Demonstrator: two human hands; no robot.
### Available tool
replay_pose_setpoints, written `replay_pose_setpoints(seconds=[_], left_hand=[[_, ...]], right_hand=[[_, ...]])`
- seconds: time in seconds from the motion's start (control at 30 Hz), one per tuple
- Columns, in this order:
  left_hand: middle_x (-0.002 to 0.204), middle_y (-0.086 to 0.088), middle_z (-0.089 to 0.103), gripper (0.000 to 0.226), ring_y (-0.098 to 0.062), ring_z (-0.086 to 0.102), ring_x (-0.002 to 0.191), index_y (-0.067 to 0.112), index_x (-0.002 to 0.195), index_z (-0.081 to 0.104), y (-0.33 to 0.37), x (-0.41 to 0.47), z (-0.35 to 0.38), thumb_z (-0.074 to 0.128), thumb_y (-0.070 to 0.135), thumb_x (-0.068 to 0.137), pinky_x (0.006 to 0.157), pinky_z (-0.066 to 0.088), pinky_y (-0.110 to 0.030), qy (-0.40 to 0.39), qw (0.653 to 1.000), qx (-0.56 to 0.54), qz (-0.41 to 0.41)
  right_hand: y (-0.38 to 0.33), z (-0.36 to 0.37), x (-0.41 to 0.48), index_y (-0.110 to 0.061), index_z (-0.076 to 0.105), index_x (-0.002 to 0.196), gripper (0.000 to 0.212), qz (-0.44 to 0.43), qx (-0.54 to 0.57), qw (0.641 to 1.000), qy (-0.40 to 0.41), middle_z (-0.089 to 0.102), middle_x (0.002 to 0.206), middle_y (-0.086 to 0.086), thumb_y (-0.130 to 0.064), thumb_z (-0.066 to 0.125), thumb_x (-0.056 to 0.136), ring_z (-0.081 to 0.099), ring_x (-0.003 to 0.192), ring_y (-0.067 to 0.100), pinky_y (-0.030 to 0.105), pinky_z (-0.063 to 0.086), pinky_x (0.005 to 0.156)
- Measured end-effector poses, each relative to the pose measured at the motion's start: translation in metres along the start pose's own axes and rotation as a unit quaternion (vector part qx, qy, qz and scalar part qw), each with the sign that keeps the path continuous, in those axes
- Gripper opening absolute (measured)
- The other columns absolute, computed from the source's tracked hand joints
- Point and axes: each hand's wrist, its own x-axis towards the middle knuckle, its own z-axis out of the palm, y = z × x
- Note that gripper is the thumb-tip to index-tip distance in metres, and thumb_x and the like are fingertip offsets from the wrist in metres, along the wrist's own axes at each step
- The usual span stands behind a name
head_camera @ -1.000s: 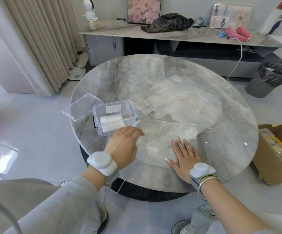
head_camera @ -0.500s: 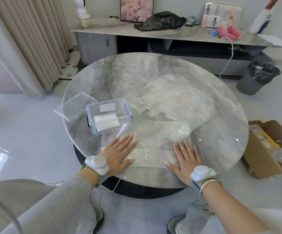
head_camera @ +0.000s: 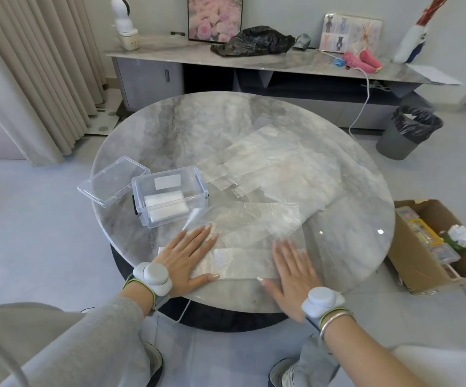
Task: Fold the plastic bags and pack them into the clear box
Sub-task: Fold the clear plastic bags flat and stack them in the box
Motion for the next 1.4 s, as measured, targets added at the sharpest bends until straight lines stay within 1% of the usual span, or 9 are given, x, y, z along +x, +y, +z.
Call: replay_pose_setpoints(seconds=[0.27,0.33,0.47,0.53,0.67,0.8,1.03,1.23,1.4], left_hand=[[0.164,0.002,-0.003,0.083,-0.014,-0.004,0.150,0.028,0.156,-0.001,0.001,-0.001,0.001,0.019,0.077,0.092,0.119,0.002,-0.043,0.021,1.000,-0.002,0.004],[0.164,0.002,-0.001,0.082,-0.014,-0.002,0.150,0.028,0.156,0.000,0.002,-0.001,0.001,0.018,0.076,0.093,0.119,0.004,-0.044,0.025,1.000,-0.001,0.007],[0.164,0.002,-0.002,0.082,-0.014,-0.003,0.150,0.025,0.156,0.001,0.002,-0.002,0.003,0.019,0.074,0.093,0.120,0.005,-0.046,0.028,1.000,-0.001,0.005],[0.164,0.002,-0.003,0.084,-0.014,-0.004,0.150,0.023,0.156,0.001,0.004,-0.003,0.001,0.017,0.075,0.093,0.120,0.003,-0.044,0.028,1.000,-0.007,0.001],[0.164,0.001,0.003,0.071,-0.014,-0.002,0.150,0.020,0.157,0.008,0.010,0.000,-0.009,0.012,0.063,0.099,0.121,0.004,-0.042,0.074,0.997,-0.008,-0.008],[0.162,-0.003,0.013,0.061,-0.017,0.009,0.150,0.014,0.155,0.019,0.024,0.008,-0.012,0.011,0.046,0.104,0.119,0.008,-0.040,0.106,0.994,-0.033,-0.019],[0.162,-0.007,0.013,0.060,-0.019,0.009,0.150,0.012,0.155,0.017,0.031,0.008,0.015,0.019,0.043,0.104,0.118,0.008,-0.041,0.064,0.998,-0.005,0.010],[0.163,-0.004,0.010,0.061,-0.018,0.007,0.150,0.016,0.156,0.013,0.026,0.005,0.016,0.020,0.047,0.104,0.118,0.007,-0.040,0.052,0.999,0.002,0.017],[0.163,-0.004,0.008,0.061,-0.017,0.006,0.150,0.017,0.156,0.011,0.026,0.000,0.016,0.021,0.046,0.103,0.118,0.006,-0.039,0.053,0.998,0.000,0.021]], right_hand=[[-0.024,0.029,-0.011,-0.009,0.028,0.147,0.078,-0.001,-0.012,1.000,-0.018,0.034,0.153,0.010,-0.067,0.017,0.095,0.023,0.142,0.023,0.040,0.022,0.107],[-0.016,0.024,-0.016,-0.010,0.021,0.150,0.081,0.027,-0.012,1.000,-0.001,0.025,0.156,0.011,-0.068,0.012,0.094,0.009,0.145,0.021,0.038,0.015,0.110],[0.000,0.015,-0.017,-0.020,-0.026,0.144,0.096,0.020,0.028,0.999,0.017,-0.038,0.150,-0.001,-0.080,-0.021,0.070,-0.037,0.138,0.011,0.029,-0.017,0.115],[0.005,0.006,-0.011,-0.018,-0.016,0.149,0.102,0.036,0.049,0.997,0.048,-0.030,0.153,0.000,-0.078,-0.025,0.068,-0.029,0.142,0.013,0.029,-0.015,0.117],[0.013,-0.005,0.003,-0.014,0.021,0.151,0.063,0.087,0.079,0.981,0.154,0.004,0.161,0.007,-0.047,0.022,0.098,0.000,0.148,0.024,0.035,0.007,0.119],[0.019,-0.012,0.007,-0.013,0.032,0.147,0.053,0.194,0.118,0.962,0.153,0.025,0.155,0.011,-0.029,0.045,0.098,0.027,0.139,0.031,0.040,0.030,0.109],[0.017,-0.006,0.008,-0.015,0.068,0.087,0.028,0.125,0.022,0.978,0.166,0.059,0.085,0.006,-0.019,0.084,0.065,0.059,0.076,0.030,0.035,0.047,0.053],[0.021,-0.008,0.004,-0.018,0.055,0.116,0.024,0.166,0.066,0.975,0.134,0.050,0.116,0.005,-0.026,0.055,0.094,0.054,0.100,0.024,0.030,0.043,0.079],[0.024,-0.010,0.005,-0.017,0.059,0.111,0.028,0.273,0.325,0.882,0.206,0.055,0.110,0.004,-0.002,0.053,0.089,0.053,0.082,0.017,0.025,0.037,0.074]])
